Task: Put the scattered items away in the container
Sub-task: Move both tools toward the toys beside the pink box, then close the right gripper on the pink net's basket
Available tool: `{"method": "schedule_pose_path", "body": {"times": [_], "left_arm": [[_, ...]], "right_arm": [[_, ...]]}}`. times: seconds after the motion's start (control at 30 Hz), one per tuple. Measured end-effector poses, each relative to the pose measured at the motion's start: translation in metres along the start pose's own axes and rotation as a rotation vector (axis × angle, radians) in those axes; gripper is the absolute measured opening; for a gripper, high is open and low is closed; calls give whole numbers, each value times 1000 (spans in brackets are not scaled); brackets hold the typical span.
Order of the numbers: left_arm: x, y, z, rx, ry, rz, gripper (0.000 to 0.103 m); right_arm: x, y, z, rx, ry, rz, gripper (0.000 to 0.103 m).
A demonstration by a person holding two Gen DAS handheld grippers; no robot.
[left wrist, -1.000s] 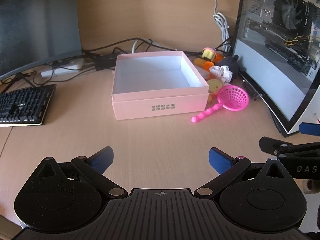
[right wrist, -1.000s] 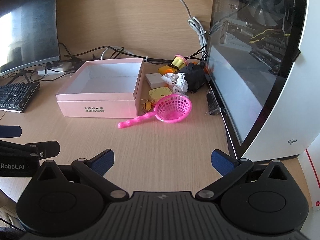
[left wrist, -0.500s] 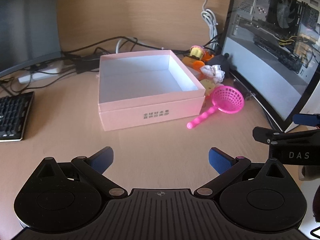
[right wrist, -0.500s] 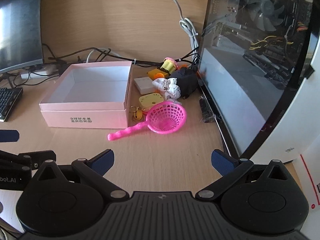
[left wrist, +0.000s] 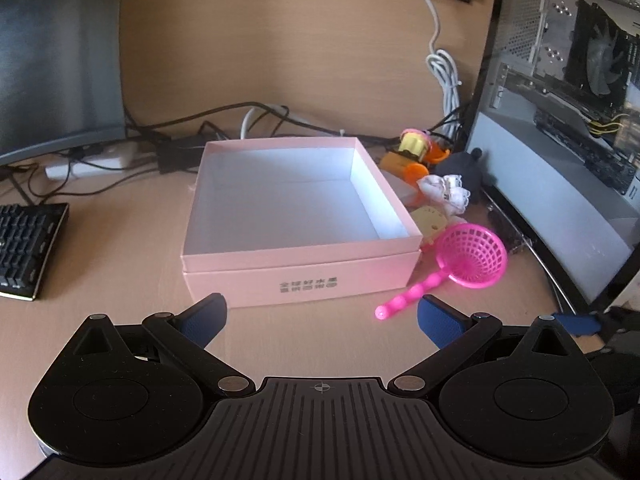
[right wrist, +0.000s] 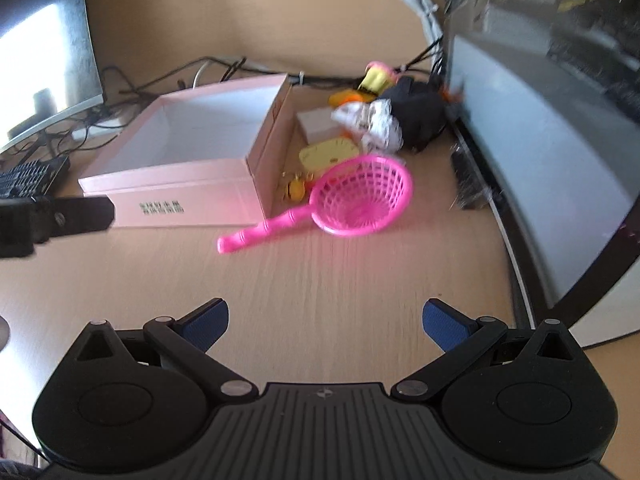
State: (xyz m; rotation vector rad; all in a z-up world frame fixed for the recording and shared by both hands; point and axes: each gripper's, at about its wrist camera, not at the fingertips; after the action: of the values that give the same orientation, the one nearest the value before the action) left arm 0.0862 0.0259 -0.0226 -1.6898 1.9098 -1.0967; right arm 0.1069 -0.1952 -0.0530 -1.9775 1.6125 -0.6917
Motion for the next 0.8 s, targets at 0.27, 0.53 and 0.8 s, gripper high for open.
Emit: {"method": "schedule_pose_path", "body": {"times": [0.27,0.53,0.8], "left_arm": [[4,7,6,-33,-14,-143,103],[6,11,0,-19,-43,-203,103],[2,14,-8,21,-88,-223,103]], "right_arm": [[17,0,22,-8,-101,10,103],[17,2,33,-24,-171,-21,103],[16,-1,37,-14,-191,-36,103]]}}
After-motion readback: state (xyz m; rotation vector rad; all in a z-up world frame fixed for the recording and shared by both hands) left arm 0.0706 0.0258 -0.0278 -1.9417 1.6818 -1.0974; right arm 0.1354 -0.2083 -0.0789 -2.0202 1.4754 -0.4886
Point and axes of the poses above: each gripper's, at about its wrist camera, not at the fingertips, and z roughly the way its jaws point, x to its right, y to its underside, and after that the axes turned 13 degrees about y, right-handed
